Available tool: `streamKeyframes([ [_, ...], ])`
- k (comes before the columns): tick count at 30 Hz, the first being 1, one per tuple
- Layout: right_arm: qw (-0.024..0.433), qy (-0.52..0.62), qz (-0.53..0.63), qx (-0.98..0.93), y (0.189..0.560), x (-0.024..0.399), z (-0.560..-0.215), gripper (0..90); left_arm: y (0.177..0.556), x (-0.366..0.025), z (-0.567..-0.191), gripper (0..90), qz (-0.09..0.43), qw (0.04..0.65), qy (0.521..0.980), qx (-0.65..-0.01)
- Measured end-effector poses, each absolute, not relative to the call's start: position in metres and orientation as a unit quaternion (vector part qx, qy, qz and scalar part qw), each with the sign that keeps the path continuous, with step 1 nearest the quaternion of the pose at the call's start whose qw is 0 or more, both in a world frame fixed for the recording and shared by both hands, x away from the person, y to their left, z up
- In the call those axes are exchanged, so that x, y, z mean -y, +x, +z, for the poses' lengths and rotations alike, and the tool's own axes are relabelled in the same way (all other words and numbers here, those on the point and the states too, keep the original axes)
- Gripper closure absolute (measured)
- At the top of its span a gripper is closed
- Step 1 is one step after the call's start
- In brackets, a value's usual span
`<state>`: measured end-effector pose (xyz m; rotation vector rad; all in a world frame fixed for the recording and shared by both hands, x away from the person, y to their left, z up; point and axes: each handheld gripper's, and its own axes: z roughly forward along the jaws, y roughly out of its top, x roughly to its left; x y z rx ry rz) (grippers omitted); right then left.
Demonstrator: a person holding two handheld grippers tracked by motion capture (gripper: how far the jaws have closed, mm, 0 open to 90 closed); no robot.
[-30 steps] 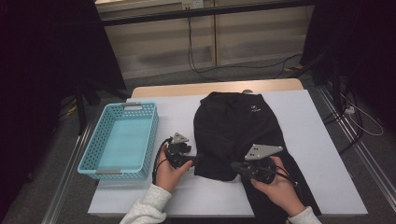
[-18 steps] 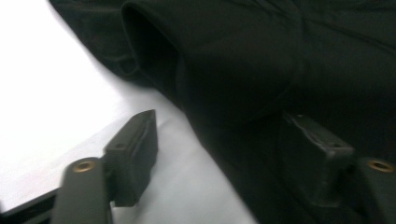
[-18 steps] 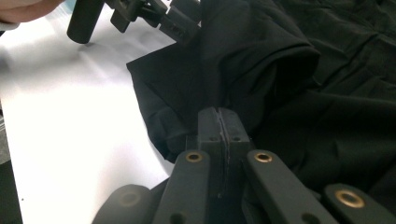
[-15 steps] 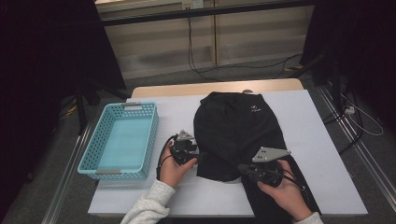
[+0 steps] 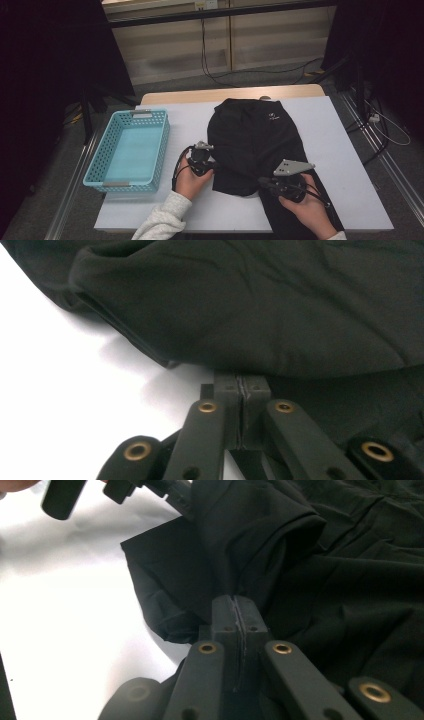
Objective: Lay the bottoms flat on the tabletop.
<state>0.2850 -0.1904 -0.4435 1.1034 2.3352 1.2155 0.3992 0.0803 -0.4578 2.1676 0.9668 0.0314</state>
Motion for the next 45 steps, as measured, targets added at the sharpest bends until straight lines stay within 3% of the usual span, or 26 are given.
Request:
streamKeyframes([
  [12,0.142,0.381,0.426,-0.808,0.286,0.187,-0.445,89.2,0.393,-0.107,-0.427,90.0,-0.017,0.386,0.832,-0.398],
  [25,0.109,0.331,0.427,-0.834,0.294,0.149,-0.445,89.2,0.385,-0.151,-0.409,90.0,-0.024,0.397,0.812,-0.428],
  [39,0.118,0.342,0.375,-0.854,0.304,0.144,-0.461,89.0,0.395,-0.136,-0.448,89.8,-0.017,0.385,0.811,-0.44],
  [45,0.117,0.336,0.373,-0.857,0.303,0.144,-0.46,84.8,0.394,-0.136,-0.446,89.6,-0.019,0.386,0.812,-0.437],
])
